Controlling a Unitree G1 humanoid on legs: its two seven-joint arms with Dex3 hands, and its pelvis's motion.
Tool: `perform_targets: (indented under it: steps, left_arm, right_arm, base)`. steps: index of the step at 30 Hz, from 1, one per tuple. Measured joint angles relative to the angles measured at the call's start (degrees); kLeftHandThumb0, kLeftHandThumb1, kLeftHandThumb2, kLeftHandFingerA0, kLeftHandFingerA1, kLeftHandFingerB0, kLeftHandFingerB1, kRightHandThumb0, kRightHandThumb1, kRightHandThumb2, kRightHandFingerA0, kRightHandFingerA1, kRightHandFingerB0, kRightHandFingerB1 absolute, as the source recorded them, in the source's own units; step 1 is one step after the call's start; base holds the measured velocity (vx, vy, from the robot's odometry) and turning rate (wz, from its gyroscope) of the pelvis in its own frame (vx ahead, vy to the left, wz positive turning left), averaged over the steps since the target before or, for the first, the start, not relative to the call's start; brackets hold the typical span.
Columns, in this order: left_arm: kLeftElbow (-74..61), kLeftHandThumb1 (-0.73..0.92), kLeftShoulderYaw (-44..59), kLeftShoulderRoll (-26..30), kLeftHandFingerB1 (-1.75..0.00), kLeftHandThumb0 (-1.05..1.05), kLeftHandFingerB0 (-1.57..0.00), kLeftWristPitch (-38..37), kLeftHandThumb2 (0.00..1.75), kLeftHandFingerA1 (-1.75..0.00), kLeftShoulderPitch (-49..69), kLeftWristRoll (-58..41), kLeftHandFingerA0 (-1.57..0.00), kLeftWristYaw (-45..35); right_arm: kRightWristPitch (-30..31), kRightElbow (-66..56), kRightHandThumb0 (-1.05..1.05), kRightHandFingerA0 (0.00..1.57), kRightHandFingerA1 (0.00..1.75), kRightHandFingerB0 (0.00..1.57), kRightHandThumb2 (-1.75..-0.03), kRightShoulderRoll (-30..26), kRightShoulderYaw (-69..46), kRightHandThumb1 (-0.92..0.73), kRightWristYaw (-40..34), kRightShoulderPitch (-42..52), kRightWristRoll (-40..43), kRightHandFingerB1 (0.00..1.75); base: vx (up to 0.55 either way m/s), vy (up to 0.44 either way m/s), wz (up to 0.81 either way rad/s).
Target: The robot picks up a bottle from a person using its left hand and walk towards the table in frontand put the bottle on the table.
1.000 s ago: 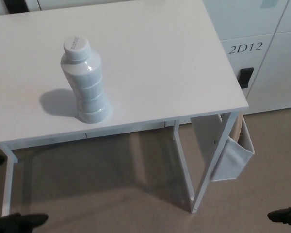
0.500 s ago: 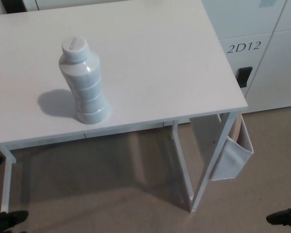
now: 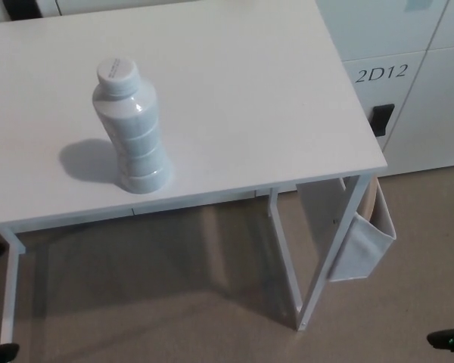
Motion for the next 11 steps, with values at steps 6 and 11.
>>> perform_targets:
  steps: [6, 11]
  left_arm:
    - [1.08, 0.74, 0.08, 0.0, -0.28, -0.6, -0.2, -1.15, 0.62, -0.32, -0.59, 0.51, -0.26, 1.49]
    - [1.45, 0.56, 0.31, 0.0, -0.39, -0.65, -0.13, -1.48, 0.82, -0.45, -1.05, 0.51, -0.21, 1.8]
  right_arm:
    - [-0.87, 0.08, -0.72, 0.71, 0.82, 0.39, -0.58, 0.0, -0.61, -0.5, 0.27, 0.01, 0.25, 0.68]
    - [-1.18, 0.08, -0.7, 0.7, 0.82, 0.41, -0.58, 0.0, -0.88, -0.49, 0.45, -0.06, 0.28, 0.69]
  base:
    - [0.0, 0.0, 0.0]
    - [0.0, 0.0, 0.0]
